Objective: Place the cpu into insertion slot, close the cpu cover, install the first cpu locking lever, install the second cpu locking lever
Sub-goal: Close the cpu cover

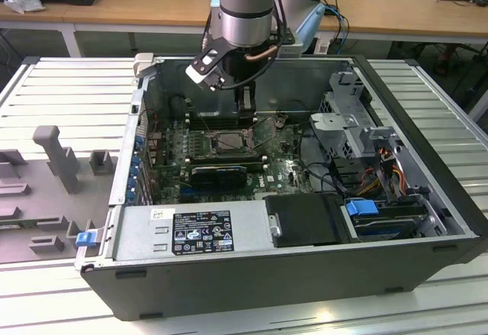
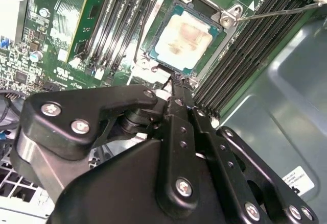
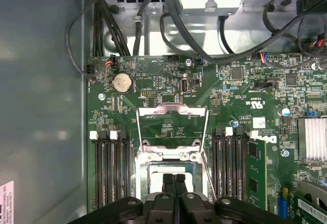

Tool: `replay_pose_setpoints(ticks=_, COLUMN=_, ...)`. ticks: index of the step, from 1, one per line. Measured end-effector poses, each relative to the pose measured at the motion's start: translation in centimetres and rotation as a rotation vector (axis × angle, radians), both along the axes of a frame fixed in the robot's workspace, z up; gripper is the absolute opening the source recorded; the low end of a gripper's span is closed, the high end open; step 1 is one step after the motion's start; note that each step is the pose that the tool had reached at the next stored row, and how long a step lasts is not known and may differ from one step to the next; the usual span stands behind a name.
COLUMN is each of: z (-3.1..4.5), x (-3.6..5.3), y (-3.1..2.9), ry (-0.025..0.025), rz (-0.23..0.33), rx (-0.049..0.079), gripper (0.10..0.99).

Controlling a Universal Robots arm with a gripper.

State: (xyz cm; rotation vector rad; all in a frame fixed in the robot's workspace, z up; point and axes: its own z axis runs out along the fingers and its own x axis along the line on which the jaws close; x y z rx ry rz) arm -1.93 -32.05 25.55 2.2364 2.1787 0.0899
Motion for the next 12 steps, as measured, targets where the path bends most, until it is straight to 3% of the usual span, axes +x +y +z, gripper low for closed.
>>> replay_pose_setpoints(ticks=4, z=0.02, x=0.62, y=0.0, ry=0.0013, rz=0.0, rx=0.0, gripper=0.106)
replay_pose_setpoints(ticks=12, z=0.58, x=0.69, y=0.0, ry=0.0012, rz=0.0, rx=0.0, gripper=0.106)
